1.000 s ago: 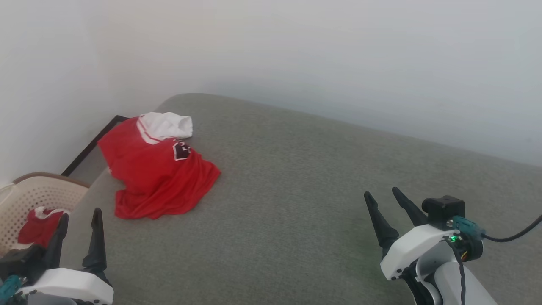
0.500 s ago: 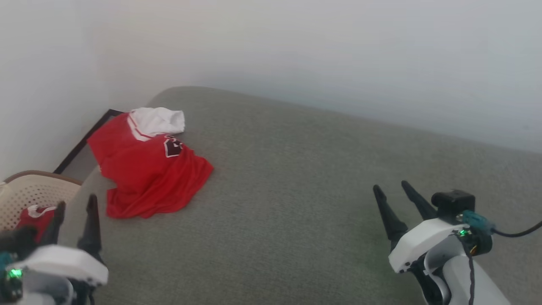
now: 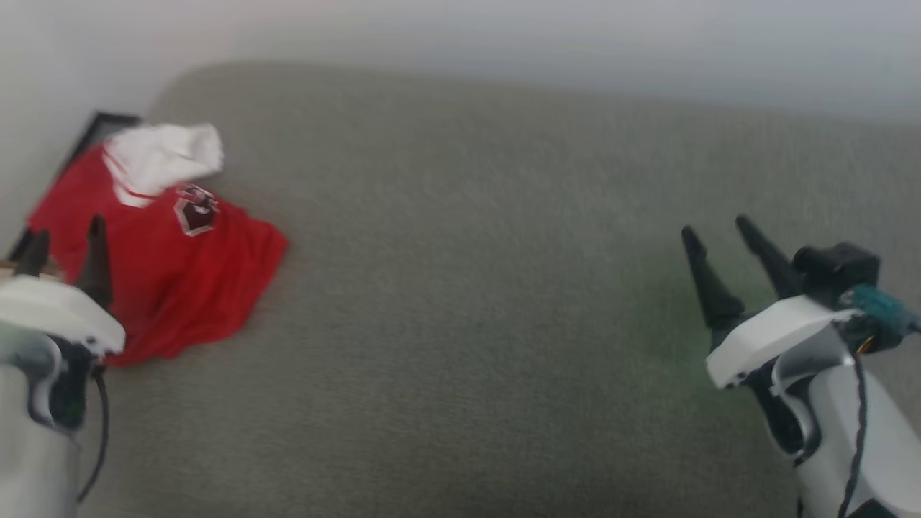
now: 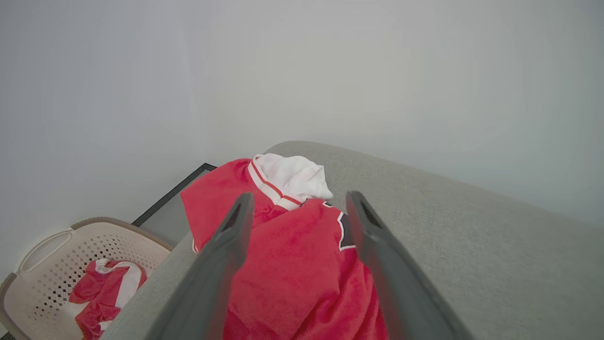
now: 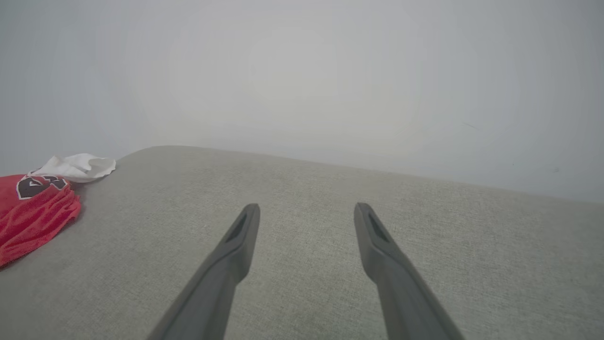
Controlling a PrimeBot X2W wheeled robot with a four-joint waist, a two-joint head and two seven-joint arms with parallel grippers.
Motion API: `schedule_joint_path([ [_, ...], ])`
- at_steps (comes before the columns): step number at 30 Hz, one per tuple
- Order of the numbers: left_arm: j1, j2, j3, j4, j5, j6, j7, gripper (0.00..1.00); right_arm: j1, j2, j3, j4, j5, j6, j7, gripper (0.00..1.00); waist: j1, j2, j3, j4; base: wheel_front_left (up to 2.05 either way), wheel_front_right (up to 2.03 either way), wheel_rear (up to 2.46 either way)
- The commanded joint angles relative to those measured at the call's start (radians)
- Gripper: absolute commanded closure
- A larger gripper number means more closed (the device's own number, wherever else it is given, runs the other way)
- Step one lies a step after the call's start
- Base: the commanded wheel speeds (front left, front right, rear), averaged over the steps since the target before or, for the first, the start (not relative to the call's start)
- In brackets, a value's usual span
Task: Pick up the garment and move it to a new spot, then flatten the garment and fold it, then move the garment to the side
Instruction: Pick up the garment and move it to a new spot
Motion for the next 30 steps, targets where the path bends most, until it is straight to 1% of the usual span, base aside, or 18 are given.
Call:
schedule_joint_path([
  [1, -0.027, 0.006, -0.001, 0.017, -0.010, -0.004, 0.006, 0.00, -0.013, -0.007, -0.005, -0.009, -0.010, 0.000, 0.007, 0.00, 0.0000, 0.0000, 0.085, -0.052, 0.00, 0.00, 0.00],
  [6, -0.149, 0.034, -0.023, 0.169, -0.035, -0.008, 0.083, 0.00, -0.035, -0.024, -0.017, -0.077, -0.019, 0.000, 0.032, 0.00, 0.0000, 0.0000, 0.176, -0.083, 0.00, 0.00, 0.00],
  [10, -0.238, 0.051, -0.030, 0.302, -0.063, -0.008, 0.183, 0.00, -0.044, -0.035, -0.027, -0.130, -0.026, 0.000, 0.050, 0.00, 0.0000, 0.0000, 0.225, -0.096, 0.00, 0.00, 0.00],
  [14, -0.312, 0.065, -0.053, 0.429, -0.053, 0.020, 0.291, 0.00, -0.047, -0.040, -0.037, -0.172, -0.030, 0.000, 0.068, 0.00, 0.0000, 0.0000, 0.259, -0.101, 0.00, 0.00, 0.00],
  [15, -0.328, 0.066, -0.066, 0.455, -0.044, 0.020, 0.320, 0.00, -0.048, -0.041, -0.040, -0.182, -0.031, 0.000, 0.075, 0.00, 0.0000, 0.0000, 0.266, -0.101, 0.00, 0.00, 0.00],
  [17, -0.350, 0.056, -0.072, 0.516, -0.050, 0.042, 0.378, 0.00, -0.048, -0.043, -0.046, -0.199, -0.033, 0.000, 0.084, 0.00, 0.0000, 0.0000, 0.278, -0.101, 0.00, 0.00, 0.00],
  [19, -0.358, 0.046, -0.089, 0.569, -0.040, 0.051, 0.437, 0.00, -0.047, -0.044, -0.049, -0.216, -0.036, 0.000, 0.094, 0.00, 0.0000, 0.0000, 0.288, -0.100, 0.00, 0.00, 0.00],
  [21, -0.368, 0.035, -0.091, 0.607, -0.047, 0.070, 0.474, 0.00, -0.047, -0.045, -0.053, -0.230, -0.039, 0.000, 0.102, 0.00, 0.0000, 0.0000, 0.296, -0.100, 0.00, 0.00, 0.00],
  [22, -0.371, 0.032, -0.093, 0.617, -0.048, 0.074, 0.482, 0.00, -0.046, -0.046, -0.055, -0.235, -0.040, 0.000, 0.107, 0.00, 0.0000, 0.0000, 0.299, -0.099, 0.00, 0.00, 0.00],
  [24, -0.383, 0.027, -0.098, 0.627, -0.049, 0.066, 0.487, 0.00, -0.046, -0.046, -0.057, -0.248, -0.044, 0.000, 0.113, 0.00, 0.0000, 0.0000, 0.305, -0.100, 0.00, 0.00, 0.00],
  [25, -0.387, 0.025, -0.095, 0.631, -0.053, 0.071, 0.481, 0.00, -0.047, -0.046, -0.059, -0.253, -0.045, 0.000, 0.117, 0.00, 0.0000, 0.0000, 0.307, -0.100, 0.00, 0.00, 0.00],
  [26, -0.389, 0.020, -0.104, 0.633, -0.048, 0.060, 0.482, 0.00, -0.048, -0.046, -0.059, -0.256, -0.046, 0.000, 0.118, 0.00, 0.0000, 0.0000, 0.308, -0.100, 0.00, 0.00, 0.00],
  [27, -0.390, 0.015, -0.108, 0.636, -0.047, 0.051, 0.482, 0.26, -0.048, -0.045, -0.061, -0.259, -0.047, 0.000, 0.119, 0.00, 0.0000, 0.0000, 0.308, -0.100, 0.00, 0.00, 0.00],
  [28, -0.392, 0.016, -0.119, 0.634, -0.035, 0.045, 0.460, 0.78, -0.047, -0.044, -0.063, -0.260, -0.048, 0.000, 0.122, 0.00, 0.0000, 0.0000, 0.307, -0.100, 0.00, 0.00, 0.00],
  [29, -0.392, 0.020, -0.123, 0.631, -0.029, 0.047, 0.439, 1.00, -0.046, -0.044, -0.065, -0.260, -0.049, 0.000, 0.123, 0.00, 0.0000, 0.0000, 0.306, -0.099, 0.00, 0.00, 0.00],
  [30, -0.395, 0.026, -0.124, 0.631, -0.026, 0.046, 0.423, 1.00, -0.045, -0.044, -0.067, -0.259, -0.051, 0.000, 0.123, 0.00, 0.0000, 0.0000, 0.303, -0.098, 0.00, 0.00, 0.00],
])
